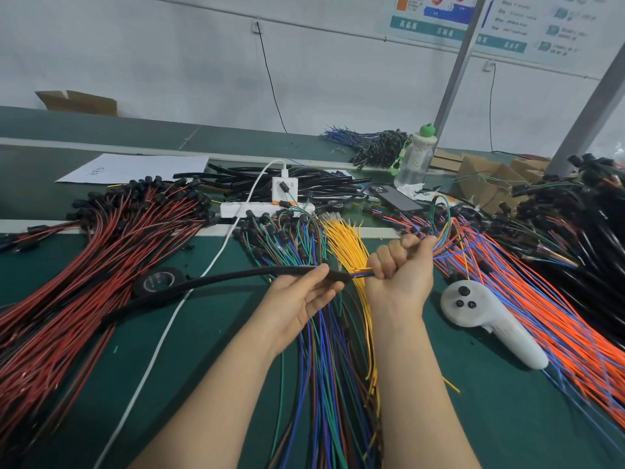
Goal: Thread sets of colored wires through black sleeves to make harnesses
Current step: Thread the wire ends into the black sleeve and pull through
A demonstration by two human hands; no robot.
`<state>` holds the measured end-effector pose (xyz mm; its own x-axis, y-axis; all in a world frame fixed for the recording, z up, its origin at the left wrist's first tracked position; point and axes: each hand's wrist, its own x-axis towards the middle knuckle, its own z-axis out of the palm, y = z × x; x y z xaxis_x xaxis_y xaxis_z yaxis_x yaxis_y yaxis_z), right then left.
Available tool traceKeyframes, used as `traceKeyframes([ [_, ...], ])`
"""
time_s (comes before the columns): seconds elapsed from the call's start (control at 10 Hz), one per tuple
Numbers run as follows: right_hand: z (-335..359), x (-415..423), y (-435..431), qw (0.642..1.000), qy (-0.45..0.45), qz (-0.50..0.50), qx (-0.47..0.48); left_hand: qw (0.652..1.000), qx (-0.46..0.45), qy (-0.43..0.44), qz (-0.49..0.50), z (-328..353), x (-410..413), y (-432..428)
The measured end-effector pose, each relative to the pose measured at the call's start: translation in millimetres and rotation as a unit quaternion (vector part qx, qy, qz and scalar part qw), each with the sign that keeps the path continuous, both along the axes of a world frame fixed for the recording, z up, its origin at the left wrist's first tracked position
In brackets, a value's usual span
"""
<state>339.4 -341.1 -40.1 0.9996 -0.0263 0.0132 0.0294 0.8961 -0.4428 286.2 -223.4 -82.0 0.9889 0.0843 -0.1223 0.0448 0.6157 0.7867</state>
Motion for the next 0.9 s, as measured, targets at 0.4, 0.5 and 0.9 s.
traceKeyframes([
  [0.4,3.9,-6.3,7.2,0.999,0.009,-0.006,0.034,0.989,-0.149,0.012,0.000,2.6,-1.0,-2.4],
  [0.5,3.8,-6.5,6.4,0.999,0.010,-0.004,0.034,0.990,-0.138,0.003,-0.002,1.0,-0.6,-1.5],
  [0.9,5.6,-5.5,4.9,1.000,0.005,-0.005,0.025,0.995,-0.095,-0.028,0.013,-4.7,2.2,-2.6],
])
